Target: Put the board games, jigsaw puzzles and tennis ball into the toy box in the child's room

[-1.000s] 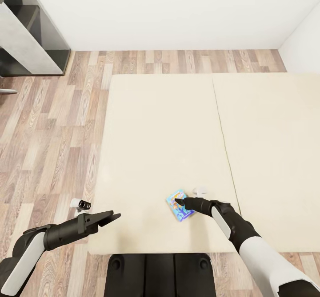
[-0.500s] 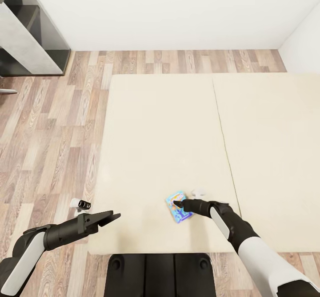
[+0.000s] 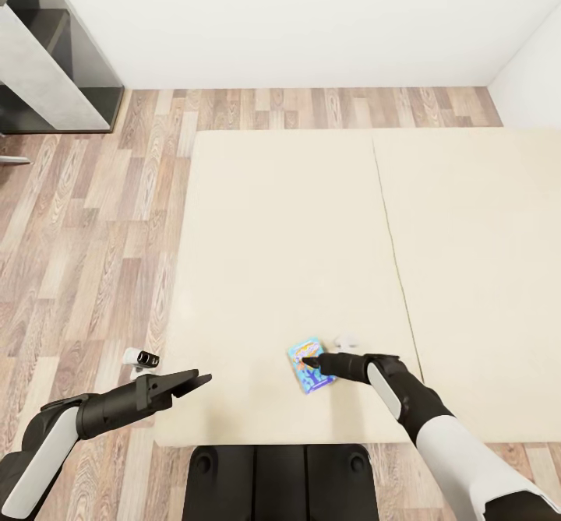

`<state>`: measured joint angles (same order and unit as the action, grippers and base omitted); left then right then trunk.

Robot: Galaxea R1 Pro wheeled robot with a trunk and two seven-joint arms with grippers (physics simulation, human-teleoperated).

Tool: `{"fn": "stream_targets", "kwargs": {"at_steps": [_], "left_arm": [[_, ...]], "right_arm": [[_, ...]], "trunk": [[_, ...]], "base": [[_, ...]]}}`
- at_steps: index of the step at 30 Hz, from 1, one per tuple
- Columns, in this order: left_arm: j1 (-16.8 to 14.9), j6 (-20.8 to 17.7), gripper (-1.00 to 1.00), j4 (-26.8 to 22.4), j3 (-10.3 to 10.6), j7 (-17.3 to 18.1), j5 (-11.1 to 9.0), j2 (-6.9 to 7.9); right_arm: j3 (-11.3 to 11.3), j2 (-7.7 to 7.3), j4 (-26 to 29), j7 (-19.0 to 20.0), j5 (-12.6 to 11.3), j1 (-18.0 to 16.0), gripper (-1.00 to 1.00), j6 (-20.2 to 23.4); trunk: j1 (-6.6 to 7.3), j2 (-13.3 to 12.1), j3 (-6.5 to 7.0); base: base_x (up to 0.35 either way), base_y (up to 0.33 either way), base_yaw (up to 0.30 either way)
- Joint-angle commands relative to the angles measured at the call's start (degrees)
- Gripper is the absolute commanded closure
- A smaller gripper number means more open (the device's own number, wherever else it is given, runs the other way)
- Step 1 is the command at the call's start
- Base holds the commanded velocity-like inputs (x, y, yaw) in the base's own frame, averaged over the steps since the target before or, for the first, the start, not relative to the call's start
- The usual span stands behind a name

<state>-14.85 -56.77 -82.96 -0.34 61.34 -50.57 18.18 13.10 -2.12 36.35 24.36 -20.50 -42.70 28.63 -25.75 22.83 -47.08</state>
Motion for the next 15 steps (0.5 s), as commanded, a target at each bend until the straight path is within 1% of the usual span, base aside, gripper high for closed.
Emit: {"fn": "stream_targets", "kwargs": {"at_steps": [1, 5, 10, 15], "left_arm": [[-0.01, -0.27, -1.00, -0.01, -0.01, 0.09, -0.06, 0.01], [-0.01, -0.27, -1.00, -0.01, -0.01, 0.09, -0.06, 0.01], [-0.02, -0.27, -1.00, -0.01, -0.01, 0.09, -0.06, 0.01], [-0.02, -0.27, -1.00, -0.01, -0.01, 0.09, -0.06, 0.01]], "right_arm": [[0.16, -0.10, 0.03, 0.01, -0.34, -0.02, -1.00, 0.38], [0.01, -0.13, -0.69, 0.15, -0.36, -0.05, -1.00, 0.63], [-0.07, 0.04, -3.21, 0.23, -0.34, -0.09, -1.00, 0.65], [-0.08, -0.02, -3.99, 0.25, -0.33, -0.10, -1.00, 0.64]], "trunk": [[-0.03, 0.09, -0.06], [-0.03, 0.09, -0.06], [-0.03, 0.09, -0.06], [-0.03, 0.09, -0.06]], "base": [[0.000, 0.000, 0.000], [0.000, 0.000, 0.000], [0.000, 0.000, 0.000], [0.000, 0.000, 0.000]]}}
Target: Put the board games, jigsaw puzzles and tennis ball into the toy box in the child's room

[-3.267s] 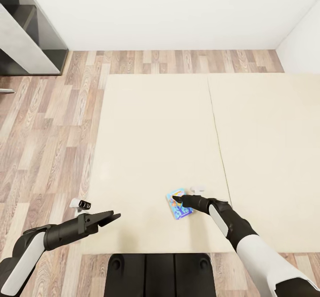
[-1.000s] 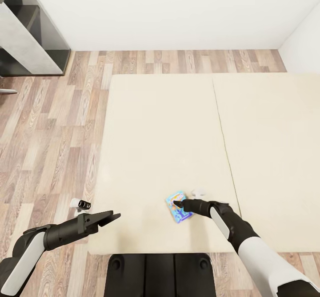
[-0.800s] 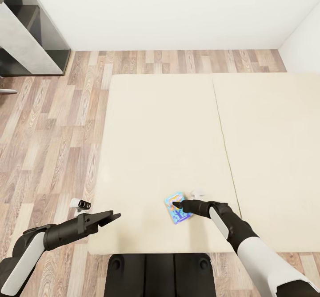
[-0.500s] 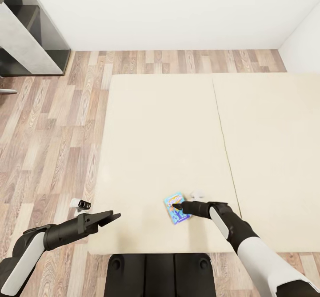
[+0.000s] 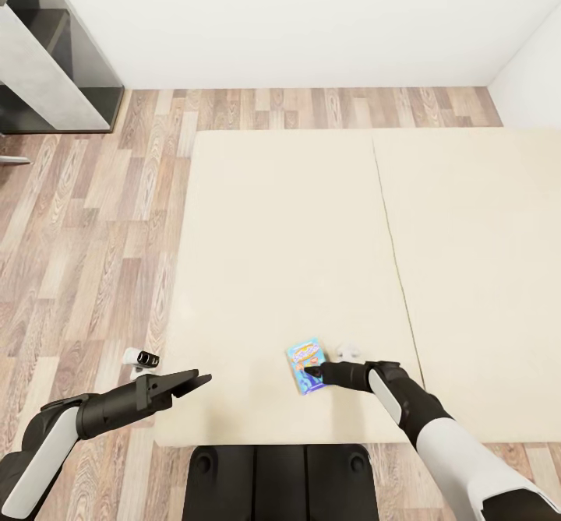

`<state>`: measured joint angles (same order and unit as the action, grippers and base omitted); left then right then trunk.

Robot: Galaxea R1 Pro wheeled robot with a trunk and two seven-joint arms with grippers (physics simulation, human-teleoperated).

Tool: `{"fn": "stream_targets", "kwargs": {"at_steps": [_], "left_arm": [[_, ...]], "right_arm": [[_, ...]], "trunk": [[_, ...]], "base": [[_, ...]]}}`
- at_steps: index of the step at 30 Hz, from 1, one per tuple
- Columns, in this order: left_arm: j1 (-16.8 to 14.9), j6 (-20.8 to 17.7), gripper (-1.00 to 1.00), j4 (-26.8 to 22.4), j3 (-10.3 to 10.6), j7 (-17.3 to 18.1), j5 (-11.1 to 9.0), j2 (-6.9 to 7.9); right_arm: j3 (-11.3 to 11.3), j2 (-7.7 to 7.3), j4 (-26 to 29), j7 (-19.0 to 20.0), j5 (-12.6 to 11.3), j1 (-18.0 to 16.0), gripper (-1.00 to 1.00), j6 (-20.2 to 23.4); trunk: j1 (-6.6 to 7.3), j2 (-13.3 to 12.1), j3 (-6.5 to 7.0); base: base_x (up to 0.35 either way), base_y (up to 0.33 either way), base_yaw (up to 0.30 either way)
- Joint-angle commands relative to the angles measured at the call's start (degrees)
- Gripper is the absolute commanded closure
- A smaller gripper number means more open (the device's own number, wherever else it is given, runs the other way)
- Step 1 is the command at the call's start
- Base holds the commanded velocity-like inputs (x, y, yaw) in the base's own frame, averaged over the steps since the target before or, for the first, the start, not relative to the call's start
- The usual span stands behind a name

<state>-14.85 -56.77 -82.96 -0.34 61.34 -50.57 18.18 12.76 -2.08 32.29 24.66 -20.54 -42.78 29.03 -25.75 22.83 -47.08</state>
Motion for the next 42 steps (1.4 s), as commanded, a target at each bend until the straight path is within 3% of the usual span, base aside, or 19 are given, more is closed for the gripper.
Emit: {"fn": "stream_targets", "kwargs": {"at_steps": [1, 42], "left_arm": [[-0.03, -0.27, -1.00, -0.01, -0.01, 0.09, -0.06, 0.01], [-0.02, -0.27, -1.00, -0.01, -0.01, 0.10, -0.06, 0.01]], "right_arm": [[0.25, -0.08, 0.01, -0.05, -0.29, -0.02, -1.00, 0.25], [0.34, 0.15, 0.27, 0.11, -0.53, -0.02, -1.00, -1.31]], "trunk": [[-0.03, 0.09, -0.06], [-0.03, 0.09, -0.06]], "base": [[0.000, 0.000, 0.000], [0.000, 0.000, 0.000]]}}
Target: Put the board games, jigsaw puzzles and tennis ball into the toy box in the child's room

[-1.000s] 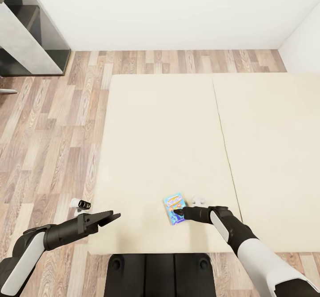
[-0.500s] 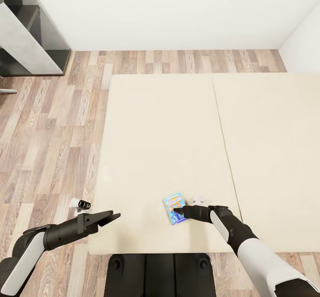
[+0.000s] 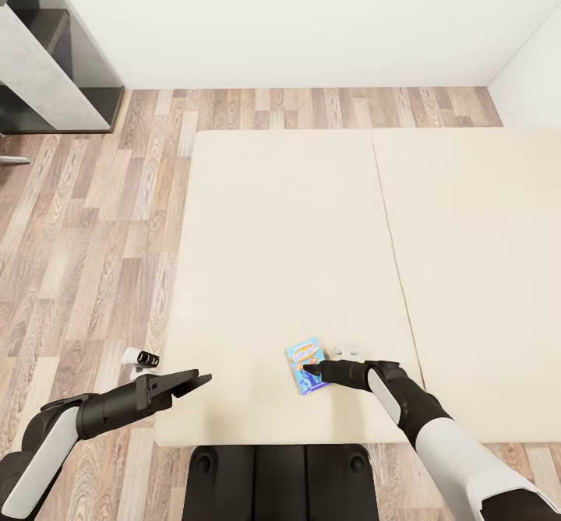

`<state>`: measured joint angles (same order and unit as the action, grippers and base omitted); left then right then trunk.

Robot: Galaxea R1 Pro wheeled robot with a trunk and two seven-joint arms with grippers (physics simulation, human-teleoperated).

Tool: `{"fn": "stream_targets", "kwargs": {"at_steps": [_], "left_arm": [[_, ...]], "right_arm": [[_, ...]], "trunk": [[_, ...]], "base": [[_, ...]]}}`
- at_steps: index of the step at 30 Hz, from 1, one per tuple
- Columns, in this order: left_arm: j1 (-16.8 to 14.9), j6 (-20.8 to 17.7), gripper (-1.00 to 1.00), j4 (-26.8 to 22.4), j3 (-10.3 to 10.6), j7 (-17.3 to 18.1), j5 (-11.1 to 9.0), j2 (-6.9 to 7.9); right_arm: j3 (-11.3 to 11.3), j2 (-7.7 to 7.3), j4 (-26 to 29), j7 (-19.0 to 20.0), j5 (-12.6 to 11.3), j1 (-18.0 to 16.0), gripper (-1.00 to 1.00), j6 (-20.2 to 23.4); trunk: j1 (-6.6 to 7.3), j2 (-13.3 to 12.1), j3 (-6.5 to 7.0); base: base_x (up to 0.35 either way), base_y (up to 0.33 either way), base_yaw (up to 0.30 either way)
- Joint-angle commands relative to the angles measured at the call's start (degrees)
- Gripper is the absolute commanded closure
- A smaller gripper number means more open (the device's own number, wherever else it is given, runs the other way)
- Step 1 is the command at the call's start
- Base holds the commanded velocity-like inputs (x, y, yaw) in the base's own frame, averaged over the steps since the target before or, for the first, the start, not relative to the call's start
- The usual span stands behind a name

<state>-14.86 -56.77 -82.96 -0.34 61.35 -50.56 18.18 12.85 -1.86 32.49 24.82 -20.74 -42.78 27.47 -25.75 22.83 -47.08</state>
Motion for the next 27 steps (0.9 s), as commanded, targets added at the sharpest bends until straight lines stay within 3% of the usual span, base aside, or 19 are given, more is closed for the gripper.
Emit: {"fn": "stream_targets", "kwargs": {"at_steps": [1, 27], "left_arm": [[-0.01, -0.27, -1.00, -0.01, -0.01, 0.09, -0.06, 0.01], [-0.01, -0.27, -1.00, -0.01, 0.01, -0.16, -0.06, 0.01]], "right_arm": [[0.25, -0.05, 0.05, -0.05, -0.35, -0.02, -1.00, 0.24], [0.51, 0.10, -0.23, 0.01, -0.66, -0.02, -1.00, -1.78]], "trunk": [[-0.03, 0.09, -0.06], [-0.03, 0.09, -0.06]], "base": [[0.000, 0.000, 0.000], [0.000, 0.000, 0.000]]}}
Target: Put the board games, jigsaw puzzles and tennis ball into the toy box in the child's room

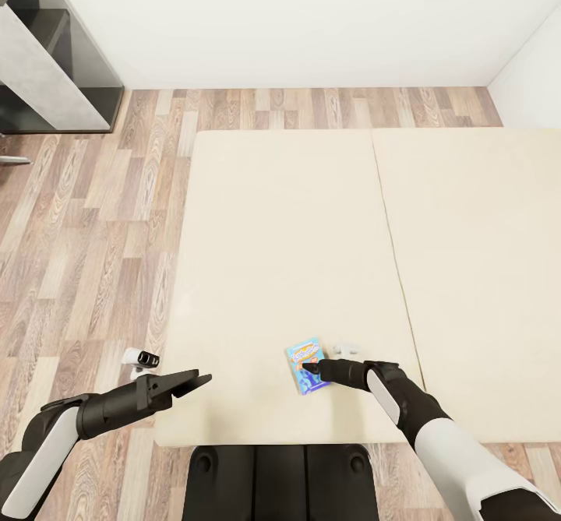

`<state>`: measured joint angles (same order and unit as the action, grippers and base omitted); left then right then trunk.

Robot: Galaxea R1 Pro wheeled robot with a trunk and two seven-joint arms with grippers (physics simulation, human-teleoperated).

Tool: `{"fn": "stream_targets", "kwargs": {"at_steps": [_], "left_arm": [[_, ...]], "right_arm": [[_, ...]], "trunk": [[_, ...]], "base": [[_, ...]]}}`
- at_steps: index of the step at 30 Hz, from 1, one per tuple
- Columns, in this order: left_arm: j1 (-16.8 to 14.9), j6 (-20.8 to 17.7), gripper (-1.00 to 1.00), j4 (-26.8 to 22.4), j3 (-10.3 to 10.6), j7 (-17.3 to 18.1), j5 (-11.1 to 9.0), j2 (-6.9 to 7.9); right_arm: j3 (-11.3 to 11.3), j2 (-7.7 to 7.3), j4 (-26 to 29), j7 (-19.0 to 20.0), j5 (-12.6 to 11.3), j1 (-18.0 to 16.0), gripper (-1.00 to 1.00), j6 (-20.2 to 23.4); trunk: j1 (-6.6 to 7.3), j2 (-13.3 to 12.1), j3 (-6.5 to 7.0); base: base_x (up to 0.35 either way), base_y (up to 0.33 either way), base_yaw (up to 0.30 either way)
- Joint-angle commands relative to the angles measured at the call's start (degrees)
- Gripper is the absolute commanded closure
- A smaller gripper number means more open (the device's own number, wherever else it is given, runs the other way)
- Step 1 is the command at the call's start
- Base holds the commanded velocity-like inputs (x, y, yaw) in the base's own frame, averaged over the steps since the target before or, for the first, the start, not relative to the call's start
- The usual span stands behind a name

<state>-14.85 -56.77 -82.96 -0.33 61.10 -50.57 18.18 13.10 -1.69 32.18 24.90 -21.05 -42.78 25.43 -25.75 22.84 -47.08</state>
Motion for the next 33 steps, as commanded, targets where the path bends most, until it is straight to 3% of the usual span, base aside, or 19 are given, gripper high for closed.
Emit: {"fn": "stream_targets", "kwargs": {"at_steps": [1, 7, 18, 33], "left_arm": [[-0.01, -0.27, -1.00, -0.01, 0.01, 0.09, -0.06, 0.01], [-0.02, -0.27, -1.00, -0.01, 0.01, 0.08, -0.06, 0.01], [-0.03, -0.27, -1.00, -0.01, 0.06, 0.02, -0.06, 0.00], [0.00, -0.26, -1.00, -0.01, 0.06, -0.01, -0.06, -0.05]], "right_arm": [[0.26, -0.07, 0.07, -0.06, -0.37, -0.02, -1.00, 0.25], [0.26, -0.05, 0.07, 0.36, -0.39, -0.02, -1.00, 0.28], [0.26, 0.98, 0.00, 4.70, -0.46, -0.02, -1.00, 0.24], [0.26, 1.19, -0.02, 4.96, 0.28, -0.02, -1.00, -0.04]], "trunk": [[-0.03, 0.09, -0.06], [-0.03, 0.09, -0.06], [-0.03, 0.09, -0.06], [-0.03, 0.09, -0.06]], "base": [[0.000, 0.000, 0.000], [0.000, 0.000, 0.000], [0.000, 0.000, 0.000], [0.000, 0.000, 0.000]]}}
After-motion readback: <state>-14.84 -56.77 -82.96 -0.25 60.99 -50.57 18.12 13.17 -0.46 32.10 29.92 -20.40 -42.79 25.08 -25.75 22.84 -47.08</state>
